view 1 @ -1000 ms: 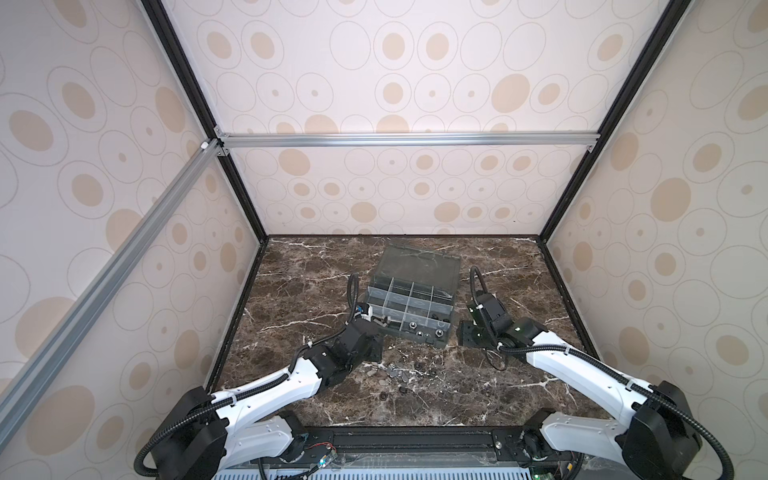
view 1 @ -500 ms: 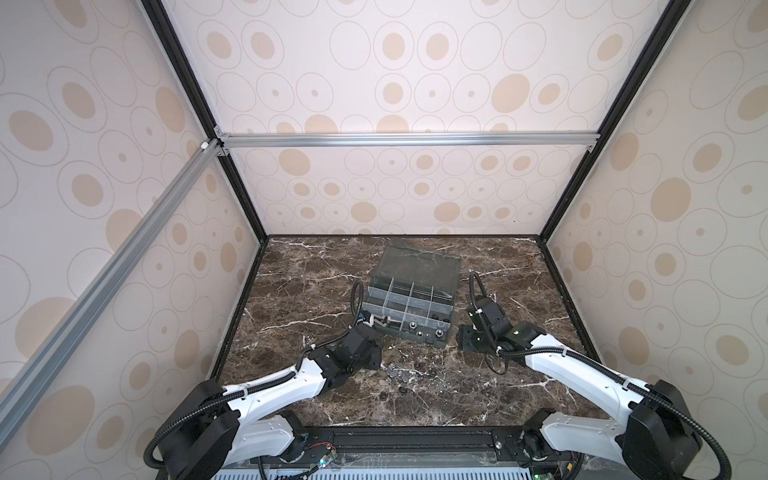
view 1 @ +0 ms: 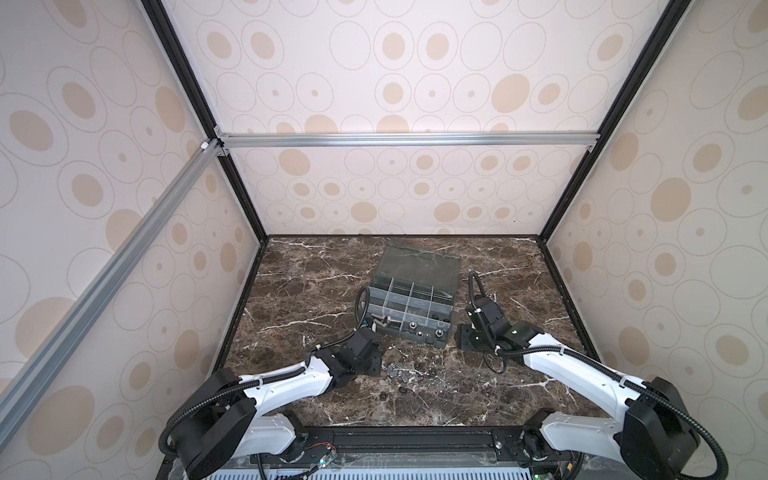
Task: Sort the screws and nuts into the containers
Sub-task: 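Lower the left gripper and close it on a silver wing nut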
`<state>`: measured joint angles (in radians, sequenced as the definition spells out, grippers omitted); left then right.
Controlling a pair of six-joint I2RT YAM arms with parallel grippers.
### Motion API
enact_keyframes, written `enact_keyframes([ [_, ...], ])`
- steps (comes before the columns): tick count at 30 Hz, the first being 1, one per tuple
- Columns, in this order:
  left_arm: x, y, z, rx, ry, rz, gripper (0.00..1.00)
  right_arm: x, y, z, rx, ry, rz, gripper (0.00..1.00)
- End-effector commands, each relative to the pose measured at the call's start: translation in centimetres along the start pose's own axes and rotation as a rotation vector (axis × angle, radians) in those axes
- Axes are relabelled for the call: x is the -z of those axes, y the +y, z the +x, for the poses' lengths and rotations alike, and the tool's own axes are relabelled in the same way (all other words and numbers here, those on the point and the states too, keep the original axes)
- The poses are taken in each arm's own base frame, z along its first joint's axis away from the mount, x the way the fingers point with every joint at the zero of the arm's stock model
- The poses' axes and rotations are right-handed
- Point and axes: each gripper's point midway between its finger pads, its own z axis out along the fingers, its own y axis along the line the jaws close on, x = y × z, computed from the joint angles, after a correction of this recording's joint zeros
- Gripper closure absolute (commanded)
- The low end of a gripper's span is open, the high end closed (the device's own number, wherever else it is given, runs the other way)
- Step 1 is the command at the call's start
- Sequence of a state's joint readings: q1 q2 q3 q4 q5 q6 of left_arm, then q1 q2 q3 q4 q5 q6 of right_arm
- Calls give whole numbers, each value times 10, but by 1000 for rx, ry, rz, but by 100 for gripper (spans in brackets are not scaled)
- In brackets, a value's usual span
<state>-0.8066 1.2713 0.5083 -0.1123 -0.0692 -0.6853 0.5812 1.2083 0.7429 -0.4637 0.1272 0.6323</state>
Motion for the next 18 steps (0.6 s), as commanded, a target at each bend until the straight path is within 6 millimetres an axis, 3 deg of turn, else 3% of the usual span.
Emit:
enact_keyframes([
  [1, -2, -5, 3, -18, 18, 15, 70, -3, -3, 2, -18, 11, 9, 38],
  [18, -4, -6, 22, -37, 55, -6, 69, -2, -7, 10, -31, 7, -1, 38],
])
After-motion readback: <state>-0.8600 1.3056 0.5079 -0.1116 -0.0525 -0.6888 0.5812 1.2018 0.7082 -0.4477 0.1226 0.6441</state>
